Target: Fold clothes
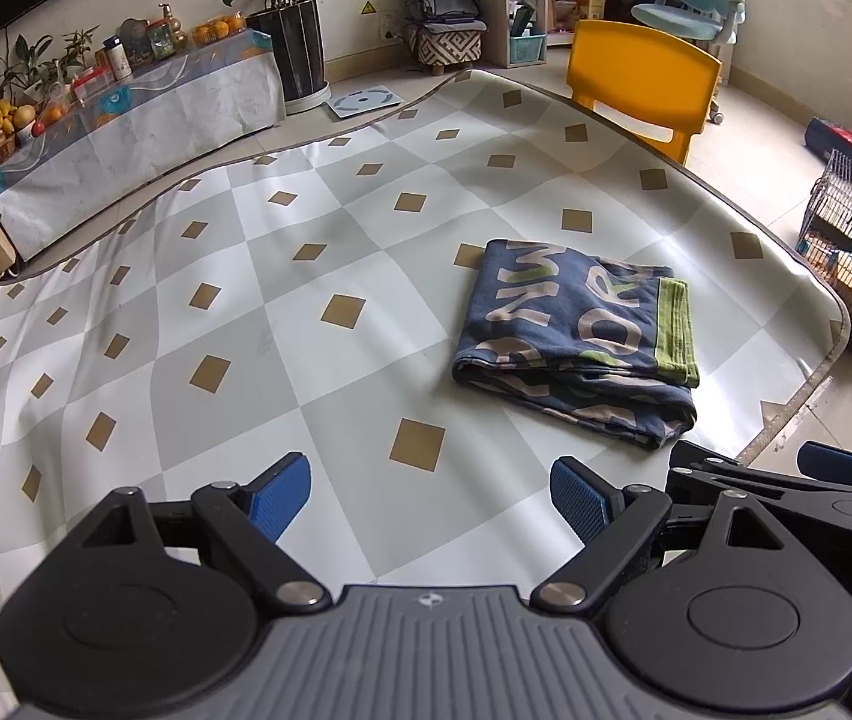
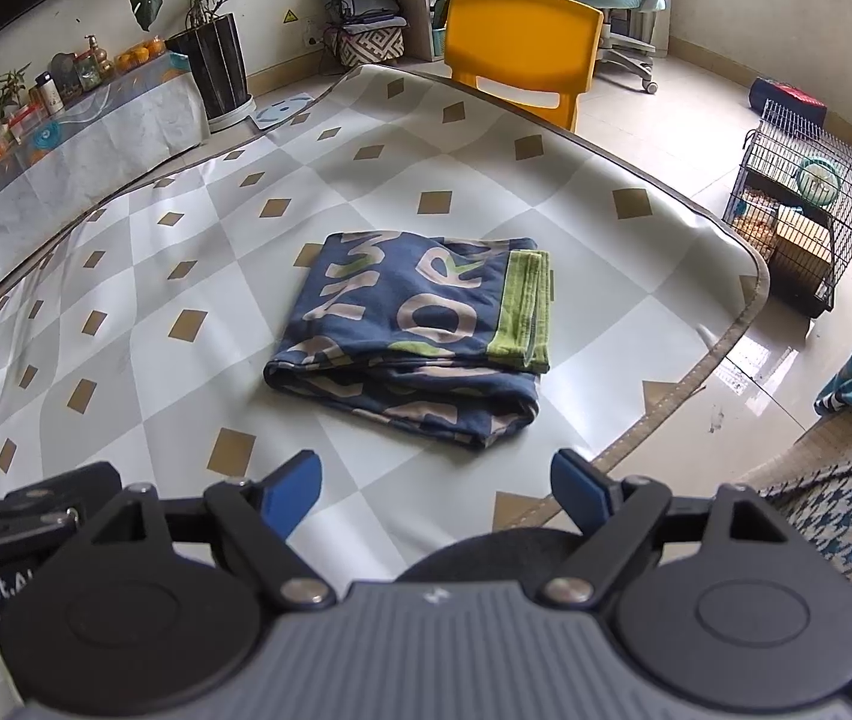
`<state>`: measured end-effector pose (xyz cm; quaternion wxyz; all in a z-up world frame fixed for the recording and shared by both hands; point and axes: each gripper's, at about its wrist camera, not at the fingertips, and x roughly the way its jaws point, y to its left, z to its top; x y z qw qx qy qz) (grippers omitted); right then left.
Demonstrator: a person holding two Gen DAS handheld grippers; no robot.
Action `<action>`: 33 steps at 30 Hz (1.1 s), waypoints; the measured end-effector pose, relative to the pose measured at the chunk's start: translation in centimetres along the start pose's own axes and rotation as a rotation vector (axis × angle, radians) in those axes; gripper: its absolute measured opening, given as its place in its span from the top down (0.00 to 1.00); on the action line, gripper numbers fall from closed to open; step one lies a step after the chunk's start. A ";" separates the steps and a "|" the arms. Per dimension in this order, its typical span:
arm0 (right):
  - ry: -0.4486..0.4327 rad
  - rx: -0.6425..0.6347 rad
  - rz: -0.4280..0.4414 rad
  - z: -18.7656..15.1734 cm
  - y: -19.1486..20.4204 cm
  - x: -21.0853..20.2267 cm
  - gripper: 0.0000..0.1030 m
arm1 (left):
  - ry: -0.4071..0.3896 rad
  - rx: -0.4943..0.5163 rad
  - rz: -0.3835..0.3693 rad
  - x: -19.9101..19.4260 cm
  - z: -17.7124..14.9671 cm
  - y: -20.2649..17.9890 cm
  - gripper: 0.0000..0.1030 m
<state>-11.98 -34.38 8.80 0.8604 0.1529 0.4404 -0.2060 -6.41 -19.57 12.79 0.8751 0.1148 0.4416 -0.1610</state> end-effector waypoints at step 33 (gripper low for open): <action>0.000 -0.047 0.012 -0.1 1.4 -0.2 0.15 | -0.018 -0.039 0.023 -0.9 -0.4 1.7 0.15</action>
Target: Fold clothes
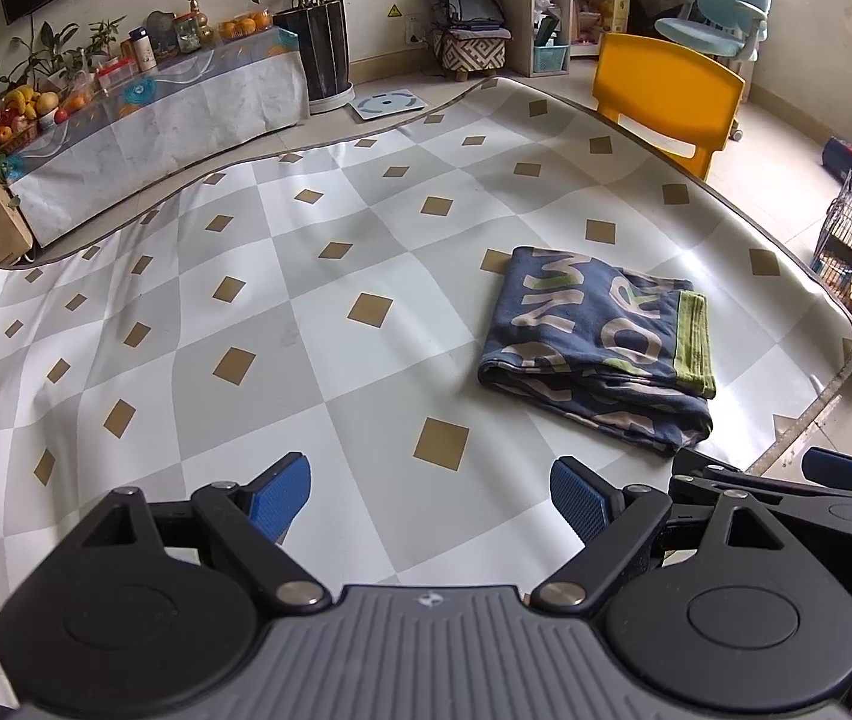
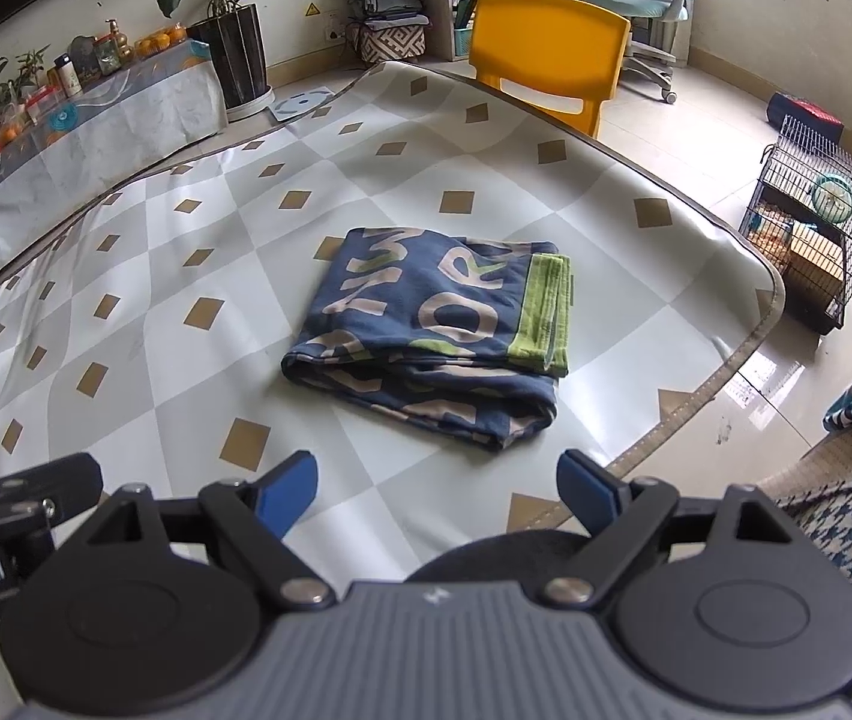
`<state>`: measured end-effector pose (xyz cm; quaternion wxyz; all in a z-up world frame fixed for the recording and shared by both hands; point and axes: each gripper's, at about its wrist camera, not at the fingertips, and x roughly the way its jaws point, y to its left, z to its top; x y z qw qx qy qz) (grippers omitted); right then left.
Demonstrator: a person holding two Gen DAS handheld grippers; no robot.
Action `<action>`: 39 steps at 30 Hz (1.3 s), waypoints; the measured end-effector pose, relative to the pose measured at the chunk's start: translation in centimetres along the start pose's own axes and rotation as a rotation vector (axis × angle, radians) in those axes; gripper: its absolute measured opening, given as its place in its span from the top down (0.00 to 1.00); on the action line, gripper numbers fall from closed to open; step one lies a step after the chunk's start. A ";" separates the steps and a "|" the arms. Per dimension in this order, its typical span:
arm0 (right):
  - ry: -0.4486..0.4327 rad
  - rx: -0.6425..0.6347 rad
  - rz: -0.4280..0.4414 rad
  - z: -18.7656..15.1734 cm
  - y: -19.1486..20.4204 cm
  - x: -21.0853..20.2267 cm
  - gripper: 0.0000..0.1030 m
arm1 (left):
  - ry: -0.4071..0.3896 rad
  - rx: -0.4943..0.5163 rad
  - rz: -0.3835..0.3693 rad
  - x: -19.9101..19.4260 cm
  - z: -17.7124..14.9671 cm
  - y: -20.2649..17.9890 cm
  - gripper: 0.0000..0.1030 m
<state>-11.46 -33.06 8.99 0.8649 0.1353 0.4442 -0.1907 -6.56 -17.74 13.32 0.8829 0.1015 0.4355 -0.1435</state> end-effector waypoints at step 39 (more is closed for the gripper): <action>-0.035 -0.129 0.003 -0.8 5.2 -1.3 0.14 | -0.065 -0.138 0.004 -1.3 -1.5 5.2 0.06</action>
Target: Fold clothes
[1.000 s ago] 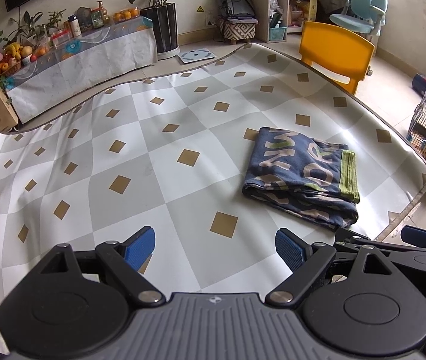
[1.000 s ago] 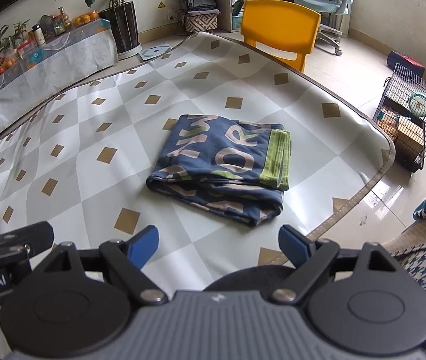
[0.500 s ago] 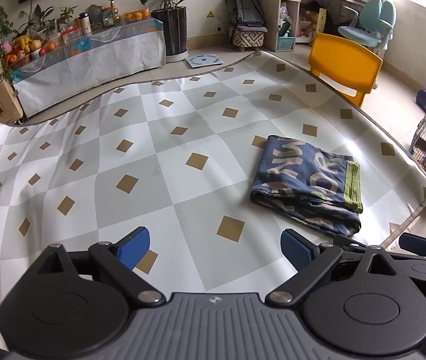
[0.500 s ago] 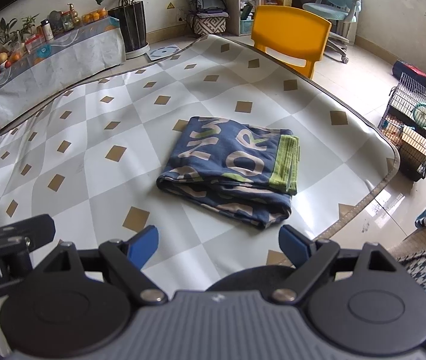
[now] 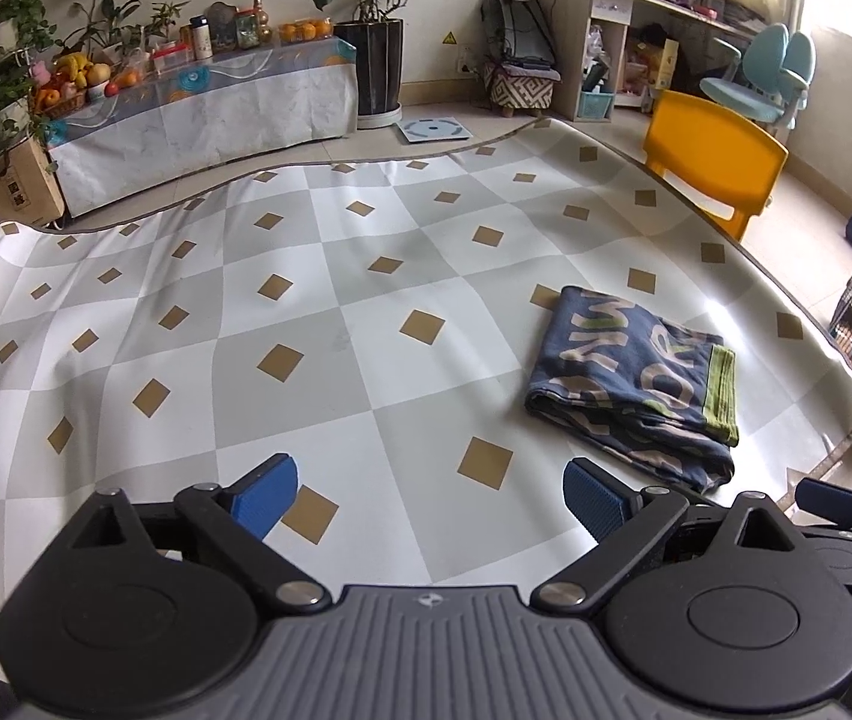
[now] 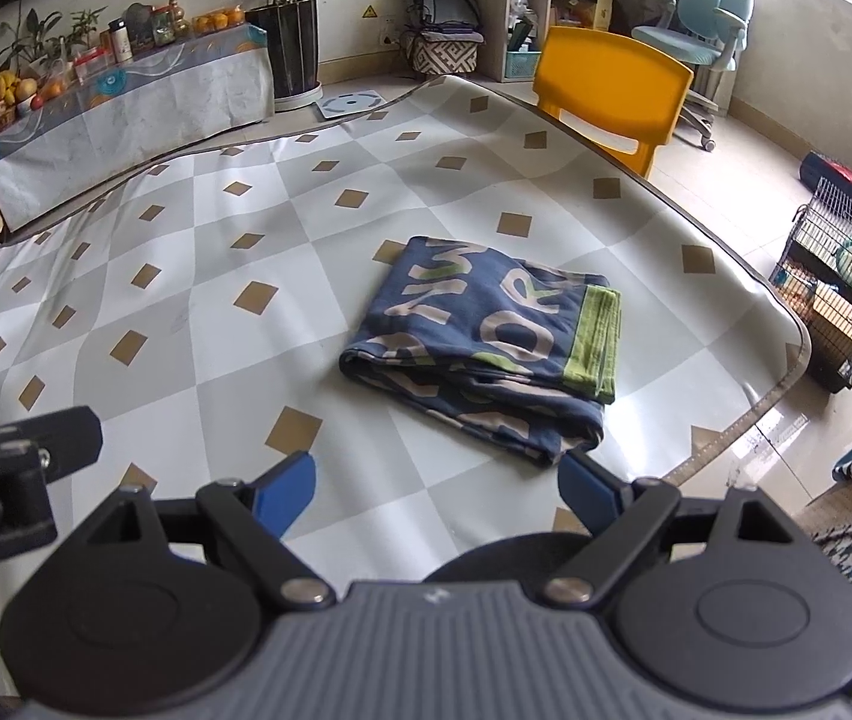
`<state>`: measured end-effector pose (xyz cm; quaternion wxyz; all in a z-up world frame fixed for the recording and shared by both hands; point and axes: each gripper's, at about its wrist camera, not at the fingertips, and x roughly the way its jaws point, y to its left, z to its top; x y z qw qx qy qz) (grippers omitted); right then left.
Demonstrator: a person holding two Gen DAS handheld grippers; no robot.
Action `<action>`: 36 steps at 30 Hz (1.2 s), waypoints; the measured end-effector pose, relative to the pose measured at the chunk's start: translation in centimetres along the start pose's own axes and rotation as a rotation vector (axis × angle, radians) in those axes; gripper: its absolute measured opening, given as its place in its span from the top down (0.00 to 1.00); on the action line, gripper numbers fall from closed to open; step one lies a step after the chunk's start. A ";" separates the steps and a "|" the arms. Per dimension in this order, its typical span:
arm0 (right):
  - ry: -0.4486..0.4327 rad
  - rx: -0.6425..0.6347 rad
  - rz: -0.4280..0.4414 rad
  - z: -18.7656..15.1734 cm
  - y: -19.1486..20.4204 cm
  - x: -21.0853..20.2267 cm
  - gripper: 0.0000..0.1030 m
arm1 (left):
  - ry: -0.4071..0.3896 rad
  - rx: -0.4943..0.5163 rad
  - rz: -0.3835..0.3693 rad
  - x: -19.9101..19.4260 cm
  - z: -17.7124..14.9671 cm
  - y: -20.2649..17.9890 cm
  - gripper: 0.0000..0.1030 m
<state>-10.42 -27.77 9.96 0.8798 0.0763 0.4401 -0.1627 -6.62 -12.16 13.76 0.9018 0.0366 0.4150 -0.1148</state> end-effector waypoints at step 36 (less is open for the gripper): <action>0.015 -0.141 0.021 -1.0 6.8 0.3 0.12 | 0.026 -0.105 0.112 1.5 -2.4 7.1 0.00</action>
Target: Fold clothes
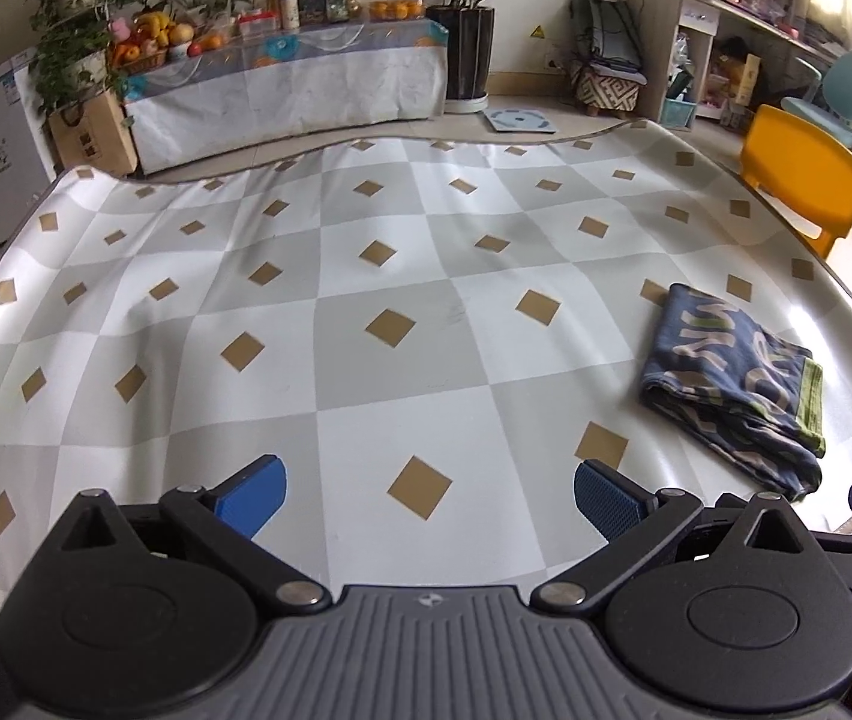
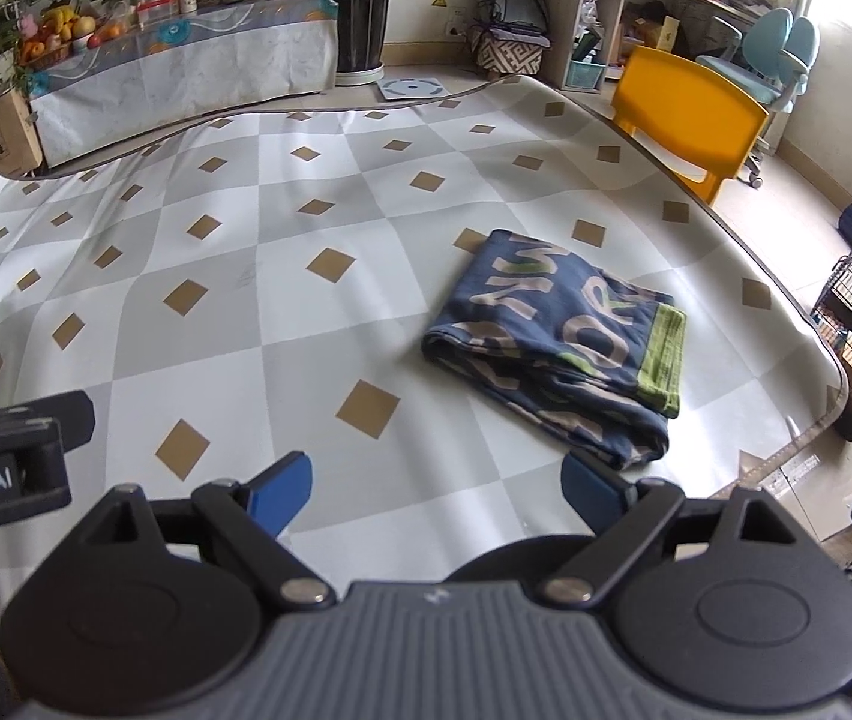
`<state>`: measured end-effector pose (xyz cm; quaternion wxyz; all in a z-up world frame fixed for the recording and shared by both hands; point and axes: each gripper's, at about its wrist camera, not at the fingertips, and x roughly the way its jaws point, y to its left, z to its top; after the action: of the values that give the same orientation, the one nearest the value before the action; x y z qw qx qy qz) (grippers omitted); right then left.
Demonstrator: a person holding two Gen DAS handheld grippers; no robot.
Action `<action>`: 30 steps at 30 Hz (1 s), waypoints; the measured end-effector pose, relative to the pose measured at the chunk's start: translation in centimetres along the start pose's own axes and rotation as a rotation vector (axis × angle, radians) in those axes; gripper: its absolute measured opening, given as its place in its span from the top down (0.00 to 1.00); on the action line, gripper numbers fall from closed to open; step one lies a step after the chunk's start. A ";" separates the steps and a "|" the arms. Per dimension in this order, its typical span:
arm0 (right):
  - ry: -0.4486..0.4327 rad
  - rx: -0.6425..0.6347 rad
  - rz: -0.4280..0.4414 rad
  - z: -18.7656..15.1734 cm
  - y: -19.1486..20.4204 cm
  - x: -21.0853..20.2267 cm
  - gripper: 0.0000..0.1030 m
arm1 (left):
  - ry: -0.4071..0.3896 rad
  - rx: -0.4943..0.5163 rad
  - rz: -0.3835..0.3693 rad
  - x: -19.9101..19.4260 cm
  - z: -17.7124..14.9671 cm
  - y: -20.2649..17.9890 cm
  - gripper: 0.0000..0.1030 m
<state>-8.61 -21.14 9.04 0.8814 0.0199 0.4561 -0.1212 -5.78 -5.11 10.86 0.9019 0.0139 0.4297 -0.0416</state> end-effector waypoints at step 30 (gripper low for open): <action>0.067 -0.112 0.056 -0.2 4.3 1.5 0.11 | 0.086 -0.122 0.014 4.6 -2.1 5.4 0.00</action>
<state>-6.88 -17.24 7.38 0.8685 -0.0129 0.4906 -0.0701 -4.06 0.08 5.89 0.8821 -0.0364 0.4696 -0.0084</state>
